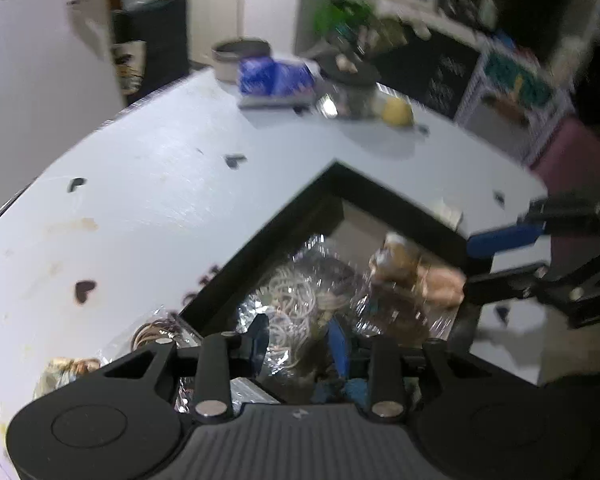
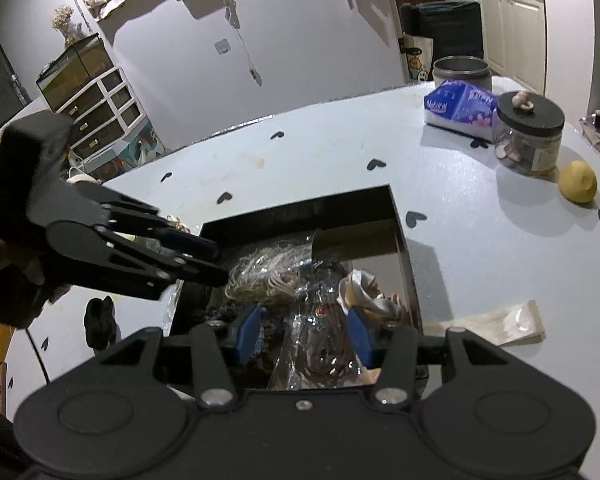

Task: Organize soft objects
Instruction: 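Lower both bags into the black box and open both tools, then withdraw both tools from the box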

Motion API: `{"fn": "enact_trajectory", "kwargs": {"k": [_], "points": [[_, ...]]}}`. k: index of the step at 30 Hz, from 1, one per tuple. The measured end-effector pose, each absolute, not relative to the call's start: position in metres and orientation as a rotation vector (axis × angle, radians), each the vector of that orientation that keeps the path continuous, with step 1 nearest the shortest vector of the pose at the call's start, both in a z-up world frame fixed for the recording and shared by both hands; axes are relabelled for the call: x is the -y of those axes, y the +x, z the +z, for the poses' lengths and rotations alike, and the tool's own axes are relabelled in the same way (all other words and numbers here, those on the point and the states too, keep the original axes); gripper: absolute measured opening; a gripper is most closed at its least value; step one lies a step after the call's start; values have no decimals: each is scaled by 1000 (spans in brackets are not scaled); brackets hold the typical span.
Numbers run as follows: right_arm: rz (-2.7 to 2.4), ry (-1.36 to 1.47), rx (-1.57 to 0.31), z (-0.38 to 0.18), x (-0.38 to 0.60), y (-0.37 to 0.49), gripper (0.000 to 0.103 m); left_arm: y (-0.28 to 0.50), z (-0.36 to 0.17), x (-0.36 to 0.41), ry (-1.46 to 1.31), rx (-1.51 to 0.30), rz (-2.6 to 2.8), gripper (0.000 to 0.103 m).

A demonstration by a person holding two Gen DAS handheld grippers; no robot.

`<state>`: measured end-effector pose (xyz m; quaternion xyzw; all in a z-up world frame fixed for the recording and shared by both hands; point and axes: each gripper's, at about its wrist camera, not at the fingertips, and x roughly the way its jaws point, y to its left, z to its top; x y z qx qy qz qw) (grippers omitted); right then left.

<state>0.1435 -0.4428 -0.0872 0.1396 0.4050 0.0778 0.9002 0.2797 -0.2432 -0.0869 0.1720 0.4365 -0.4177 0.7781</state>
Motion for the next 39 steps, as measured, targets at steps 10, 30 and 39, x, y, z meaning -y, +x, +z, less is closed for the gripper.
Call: {"fn": "enact_trajectory", "kwargs": {"k": [10, 30, 39], "points": [[141, 257, -753, -68, 451, 126, 55, 230, -49, 212, 101, -844, -705, 66], [75, 115, -605, -50, 454, 87, 98, 144, -54, 182, -109, -721, -333, 103], [71, 92, -601, -51, 454, 85, 103, 123, -59, 183, -128, -687, -276, 103]]}}
